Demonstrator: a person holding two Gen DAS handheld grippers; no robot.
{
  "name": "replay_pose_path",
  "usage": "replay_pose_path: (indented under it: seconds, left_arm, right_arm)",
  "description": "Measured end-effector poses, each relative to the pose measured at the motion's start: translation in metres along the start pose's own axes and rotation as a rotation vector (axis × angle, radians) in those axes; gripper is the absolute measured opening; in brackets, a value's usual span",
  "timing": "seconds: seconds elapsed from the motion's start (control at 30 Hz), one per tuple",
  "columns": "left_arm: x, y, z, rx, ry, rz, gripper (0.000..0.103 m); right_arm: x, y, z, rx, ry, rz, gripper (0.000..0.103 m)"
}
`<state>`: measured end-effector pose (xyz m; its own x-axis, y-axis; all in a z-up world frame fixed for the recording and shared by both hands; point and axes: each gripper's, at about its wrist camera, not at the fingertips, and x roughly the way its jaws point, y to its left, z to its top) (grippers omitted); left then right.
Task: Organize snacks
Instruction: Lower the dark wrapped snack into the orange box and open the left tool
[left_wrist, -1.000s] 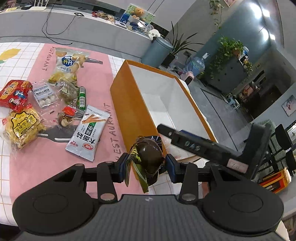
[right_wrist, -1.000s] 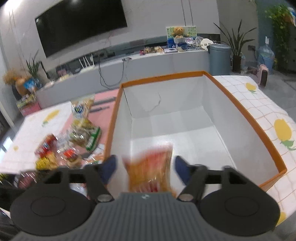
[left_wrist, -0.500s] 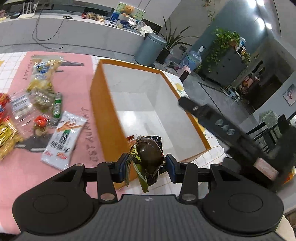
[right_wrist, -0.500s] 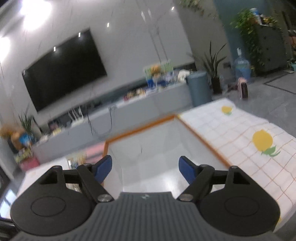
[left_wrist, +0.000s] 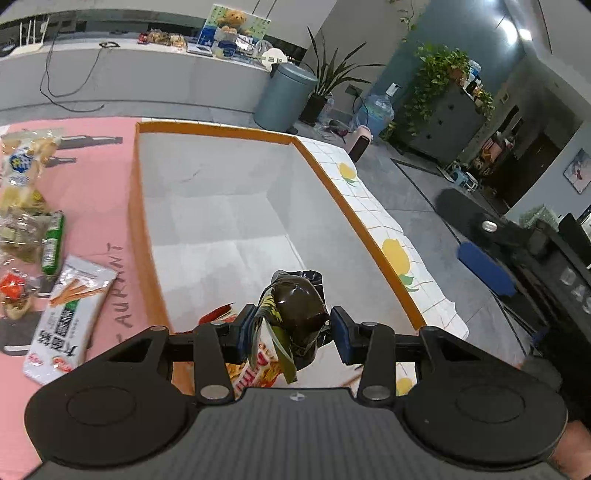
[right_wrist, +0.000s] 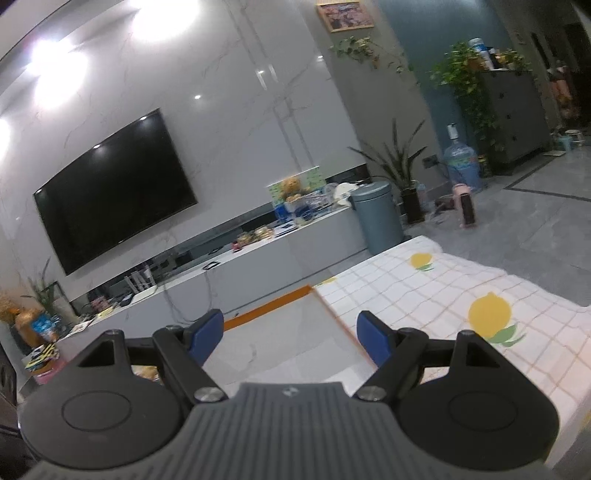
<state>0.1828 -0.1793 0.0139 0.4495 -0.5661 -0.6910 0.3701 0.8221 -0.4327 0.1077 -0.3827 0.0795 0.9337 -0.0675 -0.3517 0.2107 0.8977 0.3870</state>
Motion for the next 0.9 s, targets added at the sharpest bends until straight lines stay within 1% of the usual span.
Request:
replay_pose_path:
  seconds: [0.07, 0.17, 0.23, 0.33, 0.37, 0.5, 0.6, 0.73, 0.77, 0.8, 0.83, 0.9]
  left_arm:
    - [0.009, -0.002, 0.001, 0.004, 0.006, 0.008, 0.049]
    - [0.022, -0.003, 0.0, 0.01, 0.016, 0.04, 0.048]
    - [0.027, -0.01, -0.002, 0.045, 0.015, 0.051, 0.049]
    - [0.036, -0.014, -0.005, 0.053, 0.058, 0.017, 0.049]
    - [0.038, -0.016, -0.007, 0.063, 0.065, 0.017, 0.049]
    - [0.042, -0.021, -0.011, 0.107, 0.07, 0.064, 0.049]
    - [0.044, -0.017, -0.012, 0.089, 0.097, 0.052, 0.053]
    - [0.043, -0.018, -0.011, 0.103, 0.089, 0.061, 0.058]
    - [0.043, -0.019, -0.011, 0.112, 0.093, 0.065, 0.065]
    - [0.043, -0.021, -0.01, 0.127, 0.114, 0.057, 0.068]
    - [0.043, -0.022, -0.01, 0.138, 0.132, 0.042, 0.075]
    - [0.036, -0.025, -0.011, 0.157, 0.125, 0.037, 0.08]
  right_arm:
    - [0.0, -0.007, 0.001, 0.042, -0.004, -0.014, 0.077]
    - [0.002, -0.013, 0.003, 0.078, -0.009, -0.01, 0.077]
    - [0.001, -0.011, 0.003, 0.072, -0.015, -0.012, 0.077]
    - [0.001, -0.007, 0.002, 0.058, -0.013, -0.007, 0.077]
    - [0.001, -0.006, 0.002, 0.055, -0.013, -0.006, 0.077]
    - [0.004, -0.005, 0.001, 0.052, -0.012, -0.01, 0.077]
    - [0.008, -0.008, 0.003, 0.062, -0.009, -0.011, 0.077]
    - [0.007, -0.009, 0.003, 0.066, -0.008, 0.0, 0.077]
    - [0.006, -0.008, 0.002, 0.063, -0.004, 0.012, 0.078]
    - [0.007, -0.008, 0.002, 0.065, 0.007, 0.028, 0.078]
    - [0.007, -0.008, 0.002, 0.07, 0.014, 0.04, 0.078]
    - [0.007, -0.008, 0.001, 0.083, 0.019, 0.056, 0.078]
